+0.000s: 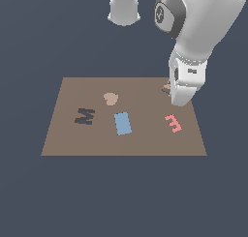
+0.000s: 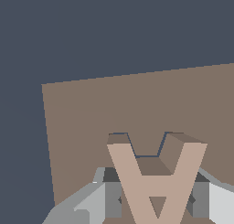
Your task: Insert a designated object into the corresponding slot on a board.
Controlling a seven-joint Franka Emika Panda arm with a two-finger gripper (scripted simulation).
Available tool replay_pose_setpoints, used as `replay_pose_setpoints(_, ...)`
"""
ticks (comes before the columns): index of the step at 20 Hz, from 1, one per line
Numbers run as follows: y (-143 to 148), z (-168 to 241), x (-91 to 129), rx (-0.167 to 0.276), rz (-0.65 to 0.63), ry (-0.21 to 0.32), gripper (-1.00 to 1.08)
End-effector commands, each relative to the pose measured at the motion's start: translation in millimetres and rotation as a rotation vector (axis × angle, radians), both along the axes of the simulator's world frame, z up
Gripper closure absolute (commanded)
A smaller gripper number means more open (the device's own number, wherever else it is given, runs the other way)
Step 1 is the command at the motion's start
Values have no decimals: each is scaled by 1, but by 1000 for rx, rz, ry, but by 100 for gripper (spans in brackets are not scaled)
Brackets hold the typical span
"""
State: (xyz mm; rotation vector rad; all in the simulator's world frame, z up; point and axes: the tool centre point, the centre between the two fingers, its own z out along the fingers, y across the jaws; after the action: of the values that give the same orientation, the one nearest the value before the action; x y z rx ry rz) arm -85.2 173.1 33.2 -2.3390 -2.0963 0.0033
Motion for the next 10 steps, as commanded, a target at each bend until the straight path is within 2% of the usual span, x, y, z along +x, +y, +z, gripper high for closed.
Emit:
replay_pose_setpoints(1,0,-3,0,0,0,0,108)
replay_pose_setpoints(2,0,-3,0,0,0,0,-92)
replay_pose_setpoints(10,0,-3,0,0,0,0,-92)
